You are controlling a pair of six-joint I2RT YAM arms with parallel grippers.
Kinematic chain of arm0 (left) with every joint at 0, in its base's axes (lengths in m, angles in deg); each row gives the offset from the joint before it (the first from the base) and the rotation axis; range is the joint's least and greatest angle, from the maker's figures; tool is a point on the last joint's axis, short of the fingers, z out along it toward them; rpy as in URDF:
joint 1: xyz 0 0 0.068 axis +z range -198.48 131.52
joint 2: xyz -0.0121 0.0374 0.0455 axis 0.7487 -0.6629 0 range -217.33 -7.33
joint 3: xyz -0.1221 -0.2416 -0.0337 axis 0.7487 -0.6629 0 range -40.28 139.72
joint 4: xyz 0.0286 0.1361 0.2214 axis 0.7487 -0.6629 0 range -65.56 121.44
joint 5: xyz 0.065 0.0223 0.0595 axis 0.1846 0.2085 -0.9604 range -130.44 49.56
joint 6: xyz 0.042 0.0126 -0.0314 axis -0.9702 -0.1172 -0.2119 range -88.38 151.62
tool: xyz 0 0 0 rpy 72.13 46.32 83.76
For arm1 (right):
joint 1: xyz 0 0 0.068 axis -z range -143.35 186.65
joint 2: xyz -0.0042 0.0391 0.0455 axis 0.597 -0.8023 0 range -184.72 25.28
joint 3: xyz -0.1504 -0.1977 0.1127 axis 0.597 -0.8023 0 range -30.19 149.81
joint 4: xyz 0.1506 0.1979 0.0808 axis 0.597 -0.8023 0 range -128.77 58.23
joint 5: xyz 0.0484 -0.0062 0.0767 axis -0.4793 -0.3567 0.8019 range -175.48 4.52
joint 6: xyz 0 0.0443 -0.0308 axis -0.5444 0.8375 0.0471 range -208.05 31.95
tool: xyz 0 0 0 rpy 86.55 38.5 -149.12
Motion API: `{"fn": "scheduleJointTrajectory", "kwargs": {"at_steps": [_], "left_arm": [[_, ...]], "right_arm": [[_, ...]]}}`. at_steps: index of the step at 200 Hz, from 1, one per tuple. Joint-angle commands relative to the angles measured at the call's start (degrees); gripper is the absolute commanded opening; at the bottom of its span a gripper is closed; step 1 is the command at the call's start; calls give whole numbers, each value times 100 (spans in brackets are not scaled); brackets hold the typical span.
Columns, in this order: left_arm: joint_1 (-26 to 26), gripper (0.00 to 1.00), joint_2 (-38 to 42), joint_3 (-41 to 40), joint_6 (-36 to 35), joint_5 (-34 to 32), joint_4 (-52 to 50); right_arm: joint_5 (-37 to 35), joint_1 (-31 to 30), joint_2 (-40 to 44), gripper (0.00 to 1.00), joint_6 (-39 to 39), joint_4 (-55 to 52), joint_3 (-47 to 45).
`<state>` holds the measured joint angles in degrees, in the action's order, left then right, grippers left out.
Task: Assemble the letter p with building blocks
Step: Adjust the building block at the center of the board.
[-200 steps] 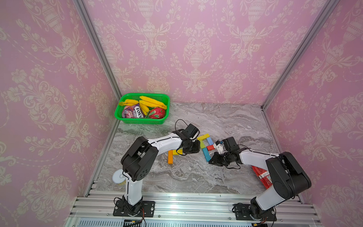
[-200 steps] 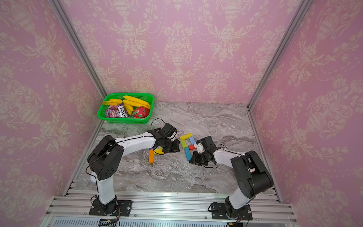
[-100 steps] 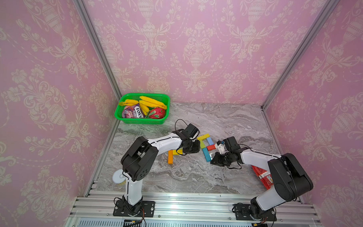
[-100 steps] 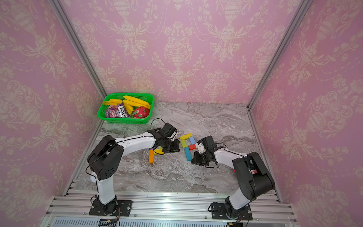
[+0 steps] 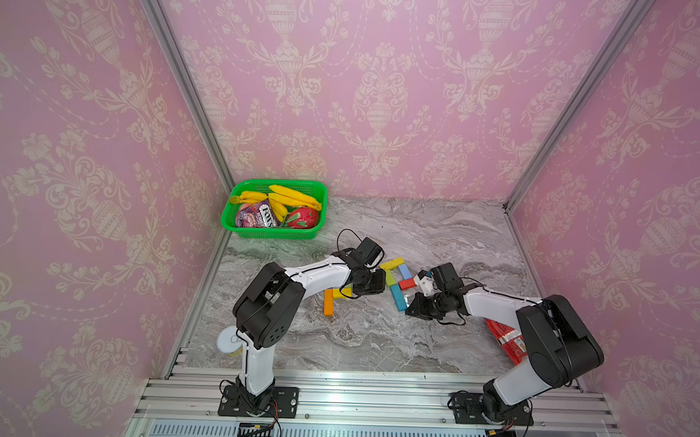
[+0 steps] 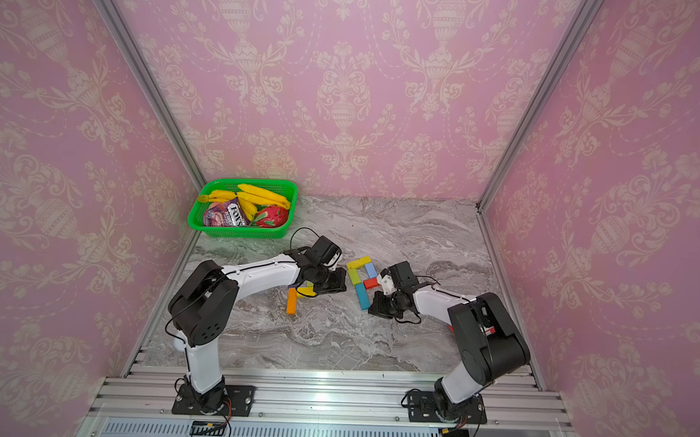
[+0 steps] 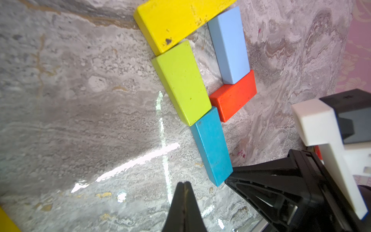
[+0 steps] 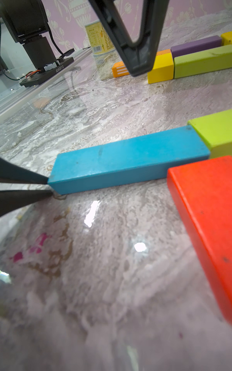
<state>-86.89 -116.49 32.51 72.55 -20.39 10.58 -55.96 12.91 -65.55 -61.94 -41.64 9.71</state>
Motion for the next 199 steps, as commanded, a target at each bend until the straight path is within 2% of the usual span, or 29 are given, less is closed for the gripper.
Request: {"fn": "scheduleJointTrajectory", "kwargs": {"at_steps": [1,90,199], "left_arm": [[29,0,79,-73,-152,-67,-67],[36,0,25,-33,-161,-41,-85],[48,0,26,-115,-150,-37,-59]], "right_arm": [[-137,72,-102,12,-30,-148,105],[13,94,-153,11,11,-38,98],[-191,204,-182,11,-150,-274,189]]}}
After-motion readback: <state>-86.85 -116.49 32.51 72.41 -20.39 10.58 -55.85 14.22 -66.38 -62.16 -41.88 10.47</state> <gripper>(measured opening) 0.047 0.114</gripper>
